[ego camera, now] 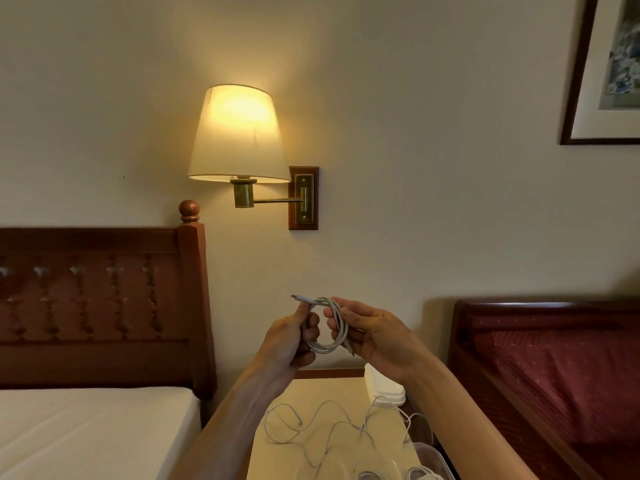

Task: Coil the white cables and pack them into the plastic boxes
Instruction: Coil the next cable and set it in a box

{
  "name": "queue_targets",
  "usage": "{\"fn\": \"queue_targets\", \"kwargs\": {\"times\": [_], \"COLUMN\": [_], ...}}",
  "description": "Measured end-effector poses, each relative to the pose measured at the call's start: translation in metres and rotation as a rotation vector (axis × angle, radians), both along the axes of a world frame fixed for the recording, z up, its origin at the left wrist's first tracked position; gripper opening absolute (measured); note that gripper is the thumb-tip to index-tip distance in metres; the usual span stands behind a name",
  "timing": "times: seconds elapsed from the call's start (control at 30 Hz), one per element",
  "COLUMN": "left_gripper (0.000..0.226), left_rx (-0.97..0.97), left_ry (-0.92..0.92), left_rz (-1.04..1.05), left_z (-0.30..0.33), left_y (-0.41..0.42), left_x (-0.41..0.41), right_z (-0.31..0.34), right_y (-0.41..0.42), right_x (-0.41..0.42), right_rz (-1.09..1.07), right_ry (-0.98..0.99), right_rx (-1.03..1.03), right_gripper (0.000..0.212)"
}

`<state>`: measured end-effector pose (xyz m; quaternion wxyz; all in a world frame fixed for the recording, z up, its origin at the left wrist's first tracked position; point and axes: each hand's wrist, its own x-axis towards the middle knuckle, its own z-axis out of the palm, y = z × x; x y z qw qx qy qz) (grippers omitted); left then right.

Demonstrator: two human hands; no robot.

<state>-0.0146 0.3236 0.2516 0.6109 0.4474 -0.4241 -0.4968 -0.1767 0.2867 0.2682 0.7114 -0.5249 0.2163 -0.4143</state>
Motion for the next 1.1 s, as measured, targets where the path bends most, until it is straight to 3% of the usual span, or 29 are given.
{"fn": "queue_targets", "kwargs": {"times": [0.1,0.2,0.27,0.37,0.47,0.63,0.73,0.8,0.87,1.0,1.1], "left_gripper": [0.061,0.052,0.040,0.029,0.030,0.057,0.067,0.090,0.096,0.081,0.059], "left_rx": [0.058,0.199,0.302,0.396,0.360,0.399,0.402,0.378,0.362,0.382,0.380], "left_ry": [0.060,-0.027,-0.253,-0.755,-0.991,-1.303,-1.362,-1.373,-1.391,-1.365,-1.321], "left_rz": [-0.050,0.122,0.256,0.298,0.228,-0.042,-0.067,-0.071,-0.061,-0.041,-0.026], "left_z": [-0.028,-0.092,-0.149,-0.247,-0.317,-0.373,-0.381,-0.387,-0.394,-0.395,-0.390], "left_y": [-0.004,-0.017,-0.017,0.001,0.024,0.039,0.036,0.036,0.037,0.038,0.037], "left_x": [0.010,0.030,0.043,0.059,0.066,0.073,0.076,0.077,0.078,0.075,0.075], "right_z": [-0.023,-0.063,-0.098,-0.162,-0.226,-0.311,-0.339,-0.346,-0.348,-0.353,-0.349], "right_y": [-0.006,-0.010,-0.008,0.003,0.014,0.023,0.020,0.016,0.015,0.017,0.018], "right_x": [0.001,0.003,0.004,0.014,0.028,0.044,0.047,0.047,0.046,0.046,0.055], "right_rz": [-0.034,-0.098,-0.175,-0.280,-0.389,-0.219,-0.141,-0.044,-0.062,-0.299,-0.275], "right_ry": [-0.008,0.033,0.163,0.437,0.755,1.250,1.368,1.424,1.381,1.198,1.261], "right_rx": [0.054,0.093,0.059,-0.026,-0.362,-1.031,-1.062,-1.013,-1.029,-1.165,-1.120], "right_gripper": [0.025,0.025,0.022,0.024,0.027,0.022,0.043,0.040,0.029,0.025,0.052]}}
